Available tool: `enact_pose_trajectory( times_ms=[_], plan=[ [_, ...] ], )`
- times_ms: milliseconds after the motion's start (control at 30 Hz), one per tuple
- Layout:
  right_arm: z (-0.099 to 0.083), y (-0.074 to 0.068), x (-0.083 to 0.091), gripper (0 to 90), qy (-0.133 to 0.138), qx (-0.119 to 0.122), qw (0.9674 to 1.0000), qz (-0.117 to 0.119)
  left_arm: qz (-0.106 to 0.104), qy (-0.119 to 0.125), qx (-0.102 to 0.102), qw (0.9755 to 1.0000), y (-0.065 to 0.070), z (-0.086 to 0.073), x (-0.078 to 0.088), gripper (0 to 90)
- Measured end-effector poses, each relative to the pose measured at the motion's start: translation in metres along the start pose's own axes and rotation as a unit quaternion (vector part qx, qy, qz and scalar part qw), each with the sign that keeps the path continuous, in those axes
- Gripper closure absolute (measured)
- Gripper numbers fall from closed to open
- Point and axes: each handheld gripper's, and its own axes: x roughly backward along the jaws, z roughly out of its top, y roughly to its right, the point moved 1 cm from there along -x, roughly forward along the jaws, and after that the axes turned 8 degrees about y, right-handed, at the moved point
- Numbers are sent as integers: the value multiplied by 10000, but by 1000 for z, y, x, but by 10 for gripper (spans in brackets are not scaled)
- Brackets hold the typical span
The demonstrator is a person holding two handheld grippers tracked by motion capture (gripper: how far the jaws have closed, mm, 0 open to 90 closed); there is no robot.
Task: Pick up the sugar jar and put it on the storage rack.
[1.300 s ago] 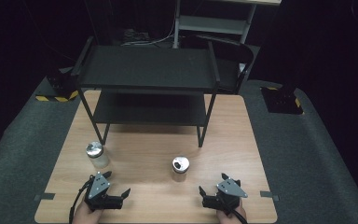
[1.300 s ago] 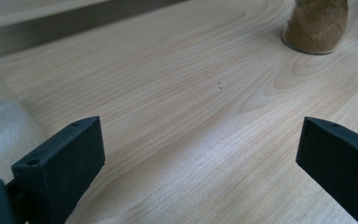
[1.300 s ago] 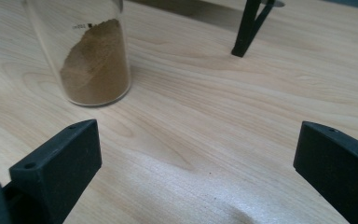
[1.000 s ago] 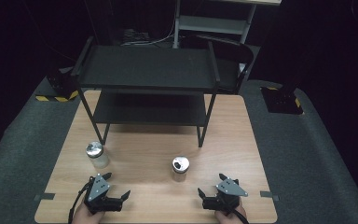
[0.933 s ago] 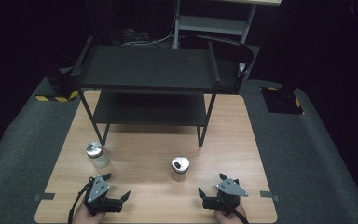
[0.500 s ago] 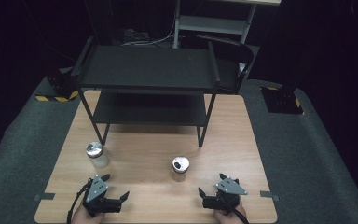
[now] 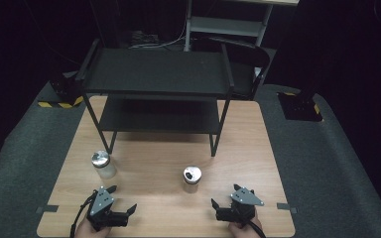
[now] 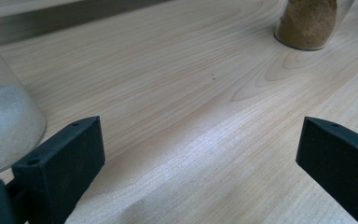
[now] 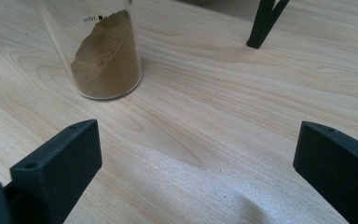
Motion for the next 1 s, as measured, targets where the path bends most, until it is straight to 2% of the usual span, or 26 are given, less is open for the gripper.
enact_pose_trajectory(
  times_ms=[233, 433, 800, 1000],
  plan=[
    [-1, 2, 0, 4, 36, 0, 10000, 55, 3, 107, 4, 9999, 0, 1, 5, 12],
    [-2, 4, 1, 4, 63, -6, 9999, 119, 115, 167, 76, 9998, -4, 1, 12, 12],
    [-1, 3, 0, 4, 32, -23, 10000, 69, 223, 291, 67, 9993, -10, 2, 25, 12],
    [0, 7, -1, 5, 7, -13, 9998, 192, 332, 337, 105, 9988, -14, 1, 30, 12]
  ],
)
